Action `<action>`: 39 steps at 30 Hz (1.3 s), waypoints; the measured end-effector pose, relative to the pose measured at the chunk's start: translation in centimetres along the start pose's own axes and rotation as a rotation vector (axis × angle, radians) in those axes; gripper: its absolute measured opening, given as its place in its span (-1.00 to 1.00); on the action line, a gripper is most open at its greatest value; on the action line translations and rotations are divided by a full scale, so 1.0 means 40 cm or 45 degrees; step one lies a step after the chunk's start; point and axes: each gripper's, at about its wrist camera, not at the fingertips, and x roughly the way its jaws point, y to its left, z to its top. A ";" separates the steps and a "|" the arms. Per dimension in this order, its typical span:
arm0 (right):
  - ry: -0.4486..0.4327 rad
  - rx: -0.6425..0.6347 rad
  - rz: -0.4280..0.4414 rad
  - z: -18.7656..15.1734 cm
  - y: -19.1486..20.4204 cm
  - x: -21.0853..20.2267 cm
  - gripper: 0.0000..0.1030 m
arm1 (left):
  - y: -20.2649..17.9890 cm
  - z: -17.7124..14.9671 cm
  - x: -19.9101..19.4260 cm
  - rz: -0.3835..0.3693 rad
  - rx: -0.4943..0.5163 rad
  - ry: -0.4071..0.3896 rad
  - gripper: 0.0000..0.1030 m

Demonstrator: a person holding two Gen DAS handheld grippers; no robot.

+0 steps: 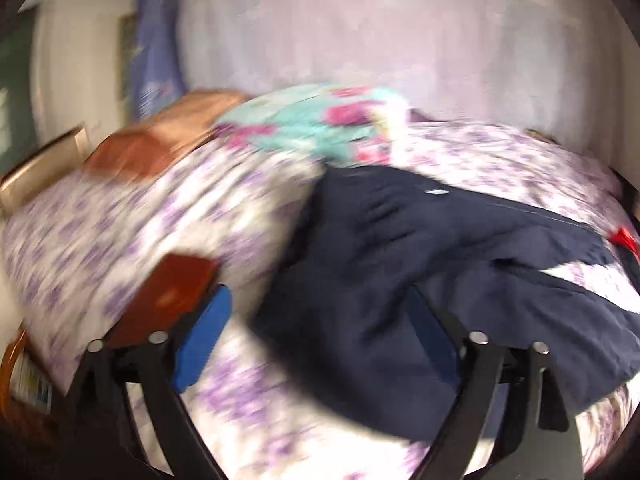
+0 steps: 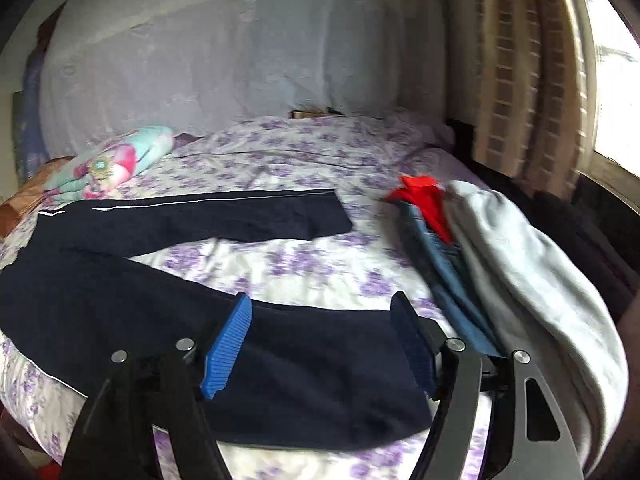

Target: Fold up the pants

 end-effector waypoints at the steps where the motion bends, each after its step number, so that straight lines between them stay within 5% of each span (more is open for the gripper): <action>1: 0.028 -0.028 0.064 0.005 0.051 0.037 0.44 | -0.026 0.002 0.020 -0.002 0.025 0.003 0.78; 3: 0.136 -0.055 0.149 -0.012 0.121 0.116 0.45 | -0.070 -0.006 0.094 0.022 0.075 0.082 0.80; 6: 0.439 -0.051 0.237 -0.091 0.172 0.264 0.52 | -0.059 -0.066 0.272 0.069 0.067 0.336 0.83; 7: 0.391 -0.083 0.223 -0.093 0.180 0.256 0.53 | -0.051 -0.060 0.289 0.052 0.051 0.381 0.83; 9: 0.416 -0.089 0.233 -0.068 0.198 0.233 0.53 | -0.045 -0.023 0.249 0.062 0.004 0.311 0.83; 15: 0.235 -0.092 0.411 0.113 0.322 0.222 0.55 | -0.089 0.060 0.191 0.011 0.005 0.119 0.90; 18: 0.272 -0.161 0.508 0.173 0.460 0.314 0.57 | -0.112 0.035 0.313 0.051 0.055 0.296 0.90; 20: 0.409 -0.213 0.533 0.160 0.556 0.417 0.57 | -0.098 -0.002 0.405 0.084 0.020 0.447 0.90; 21: 0.489 -0.245 0.531 0.140 0.592 0.453 0.58 | -0.093 -0.001 0.405 0.082 0.015 0.441 0.90; 22: 0.581 -0.298 0.509 0.106 0.625 0.501 0.79 | -0.097 0.011 0.380 0.083 0.027 0.394 0.90; 23: 0.491 -0.372 0.479 0.094 0.645 0.497 0.82 | -0.098 0.017 0.366 0.080 0.036 0.377 0.90; 25: 0.515 -0.410 0.470 0.108 0.659 0.496 0.82 | -0.087 0.031 0.348 0.068 0.023 0.365 0.90; 27: 0.473 -0.345 0.564 0.164 0.643 0.487 0.80 | -0.067 0.072 0.325 0.029 -0.021 0.314 0.90; 30: 0.308 -0.329 0.484 0.265 0.648 0.487 0.81 | -0.054 0.171 0.329 0.008 -0.093 0.229 0.90; 32: 0.274 -0.330 0.456 0.318 0.671 0.529 0.82 | -0.067 0.213 0.382 -0.011 -0.103 0.253 0.90; 35: 0.369 -0.353 0.359 0.319 0.699 0.663 0.82 | -0.078 0.215 0.532 -0.021 -0.152 0.409 0.90; 37: 0.534 -0.378 0.300 0.257 0.706 0.778 0.93 | -0.087 0.175 0.628 0.060 -0.129 0.504 0.92; 39: 0.501 -0.296 0.368 0.280 0.684 0.792 0.93 | -0.133 0.173 0.607 0.155 -0.016 0.434 0.92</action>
